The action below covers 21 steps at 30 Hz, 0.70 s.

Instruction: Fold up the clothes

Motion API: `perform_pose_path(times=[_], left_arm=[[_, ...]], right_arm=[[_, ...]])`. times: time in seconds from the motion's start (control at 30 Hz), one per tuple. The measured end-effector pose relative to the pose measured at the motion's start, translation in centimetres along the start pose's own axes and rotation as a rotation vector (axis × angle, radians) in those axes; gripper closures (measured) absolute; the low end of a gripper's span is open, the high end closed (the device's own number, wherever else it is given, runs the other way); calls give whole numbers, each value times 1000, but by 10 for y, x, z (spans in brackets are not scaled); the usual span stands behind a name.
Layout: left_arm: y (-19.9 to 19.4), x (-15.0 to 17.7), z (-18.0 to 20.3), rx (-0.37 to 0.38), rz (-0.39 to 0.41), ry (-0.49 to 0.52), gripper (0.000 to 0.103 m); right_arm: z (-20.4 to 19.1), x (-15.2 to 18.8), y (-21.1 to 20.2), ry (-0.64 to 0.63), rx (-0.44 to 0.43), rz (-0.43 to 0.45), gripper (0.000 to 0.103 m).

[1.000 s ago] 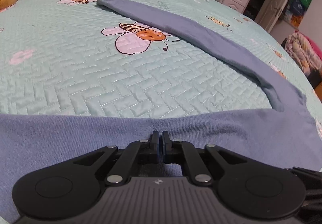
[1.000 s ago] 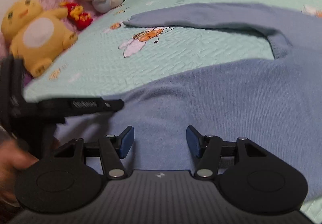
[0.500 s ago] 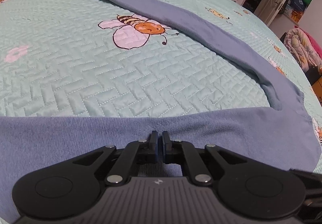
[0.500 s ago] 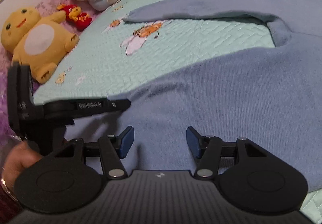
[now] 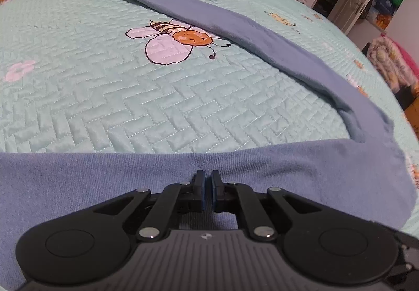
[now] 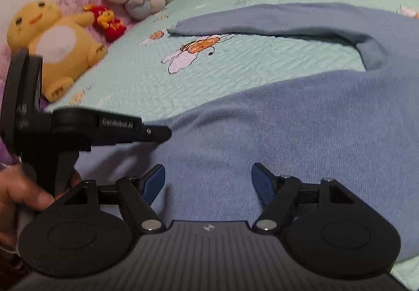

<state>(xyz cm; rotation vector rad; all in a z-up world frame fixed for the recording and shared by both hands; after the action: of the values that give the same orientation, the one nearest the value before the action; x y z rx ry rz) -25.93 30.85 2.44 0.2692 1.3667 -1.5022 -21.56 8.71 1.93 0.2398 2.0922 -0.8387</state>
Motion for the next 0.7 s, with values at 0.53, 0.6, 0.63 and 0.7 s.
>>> perform_pose_path(times=[0.53, 0.6, 0.63, 0.7], left_arm=[[-62, 39, -23, 24, 8, 27, 65], [-61, 36, -24, 12, -11, -7, 65], [-62, 34, -25, 6, -19, -29, 65], [-63, 28, -29, 5, -31, -88, 65]], right_arm=[[50, 38, -97, 287, 2, 166, 30], [70, 40, -96, 351, 42, 150, 32], [79, 41, -95, 385, 54, 142, 36], [83, 38, -95, 413, 41, 133, 36]])
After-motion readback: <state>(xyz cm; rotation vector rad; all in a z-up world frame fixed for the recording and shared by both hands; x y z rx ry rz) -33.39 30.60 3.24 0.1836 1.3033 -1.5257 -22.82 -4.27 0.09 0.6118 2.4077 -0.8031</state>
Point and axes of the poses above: each gripper's, at about its wrist camera, not at the fingertips, and y roughly the way its jaws point, z to its right, x to its underside, the point moved 1 cm from there along y, roughly the way its jaws point, and after that the axes turned 14 degrees about z, right-handed, at the moved point
